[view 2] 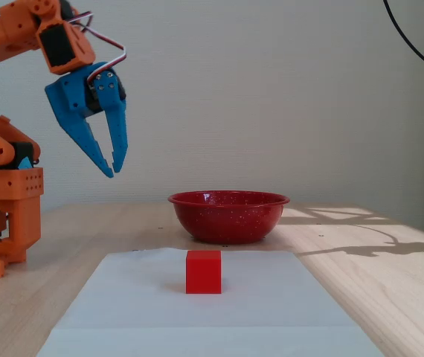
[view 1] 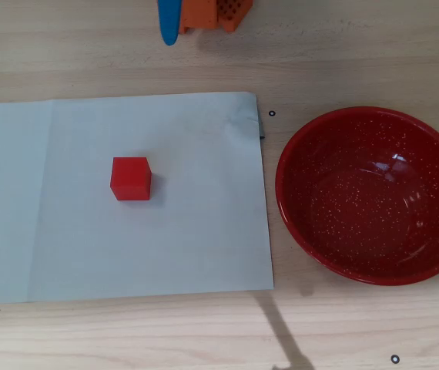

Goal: Grasp the red cube and put it in the red bowl

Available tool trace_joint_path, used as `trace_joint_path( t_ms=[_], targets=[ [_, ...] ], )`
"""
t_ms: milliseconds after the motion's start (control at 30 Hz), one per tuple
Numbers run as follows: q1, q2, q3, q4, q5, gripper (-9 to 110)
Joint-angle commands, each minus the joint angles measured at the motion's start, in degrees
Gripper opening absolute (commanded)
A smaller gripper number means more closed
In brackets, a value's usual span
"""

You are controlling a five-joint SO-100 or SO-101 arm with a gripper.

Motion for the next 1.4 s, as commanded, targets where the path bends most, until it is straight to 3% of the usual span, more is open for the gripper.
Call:
trace_joint_path(
  t_ms=[0, 333, 633, 1000, 1367],
  targets=[
    [-2.1, -5.4, -9.7, 0.8, 1.1, 1],
    [-7.4, -24.3, -25.2, 1.4, 3.6, 12],
    [-8.3, -36.7, -33.2, -0.3, 5.7, 37],
    [-8.2, -45.7, -35.1, -4.3, 9.1, 52],
    [-10.7, -53.0, -35.0, -9.0, 14.8, 58]
  ],
)
